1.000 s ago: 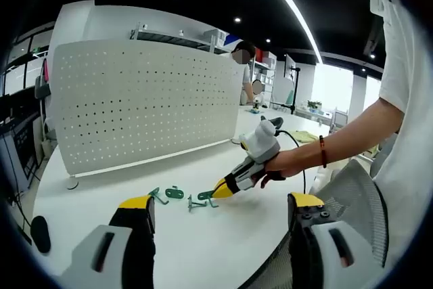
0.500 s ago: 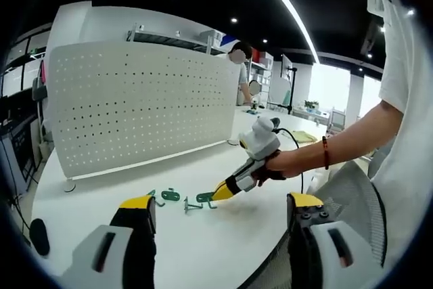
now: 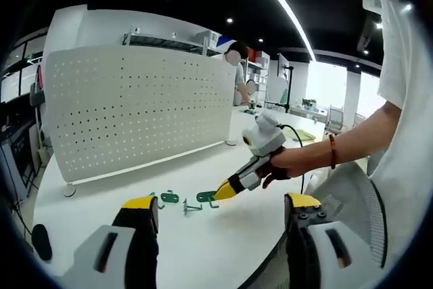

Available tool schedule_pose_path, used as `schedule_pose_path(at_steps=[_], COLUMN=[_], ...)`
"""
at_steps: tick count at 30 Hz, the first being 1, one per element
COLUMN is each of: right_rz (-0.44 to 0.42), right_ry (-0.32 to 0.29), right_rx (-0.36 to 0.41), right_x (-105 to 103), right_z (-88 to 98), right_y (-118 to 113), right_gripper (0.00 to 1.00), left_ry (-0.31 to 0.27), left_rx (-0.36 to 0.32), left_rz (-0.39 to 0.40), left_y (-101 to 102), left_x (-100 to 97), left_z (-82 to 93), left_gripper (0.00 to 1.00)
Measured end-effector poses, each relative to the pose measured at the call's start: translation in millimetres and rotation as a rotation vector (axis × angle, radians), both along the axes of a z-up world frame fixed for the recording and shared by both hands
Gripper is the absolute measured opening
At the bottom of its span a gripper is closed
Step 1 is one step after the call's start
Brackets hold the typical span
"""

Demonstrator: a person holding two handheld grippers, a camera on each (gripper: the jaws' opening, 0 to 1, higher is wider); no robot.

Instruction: Insert the hook assembly into the mounting plate slot until the hook locks in place.

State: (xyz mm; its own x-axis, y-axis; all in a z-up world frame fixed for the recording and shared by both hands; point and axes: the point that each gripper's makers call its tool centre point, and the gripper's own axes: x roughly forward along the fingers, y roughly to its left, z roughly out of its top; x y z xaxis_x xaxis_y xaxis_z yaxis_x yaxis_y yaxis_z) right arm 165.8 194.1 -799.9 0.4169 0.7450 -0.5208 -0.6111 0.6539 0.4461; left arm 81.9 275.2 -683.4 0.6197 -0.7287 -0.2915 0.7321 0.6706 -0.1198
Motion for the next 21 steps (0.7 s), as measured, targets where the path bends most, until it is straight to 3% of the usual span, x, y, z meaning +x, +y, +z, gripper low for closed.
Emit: schedule_pose_path(at_steps=[10,17,21], right_rz=[0.009,0.033,0.038], right_ry=[-0.030,-0.081,-0.085], right_rx=[0.006,-0.035,-0.004], right_x=[-12.6,-21.0,-26.8], right_z=[20.7,25.6,34.4], right_y=[5.6,7.1,12.4], right_gripper=[0.01,0.01,0.01], left_ry=[-0.016,-0.021,-0.024], left_rx=[0.005,0.008,0.007], left_rz=[-0.012,-0.031,-0.037], left_y=[-1.5,-6.5,-7.6], left_x=[-1.2,-4.6,-5.6], left_z=[1.9,2.3,3.0], left_gripper=[0.75,0.73,0.71])
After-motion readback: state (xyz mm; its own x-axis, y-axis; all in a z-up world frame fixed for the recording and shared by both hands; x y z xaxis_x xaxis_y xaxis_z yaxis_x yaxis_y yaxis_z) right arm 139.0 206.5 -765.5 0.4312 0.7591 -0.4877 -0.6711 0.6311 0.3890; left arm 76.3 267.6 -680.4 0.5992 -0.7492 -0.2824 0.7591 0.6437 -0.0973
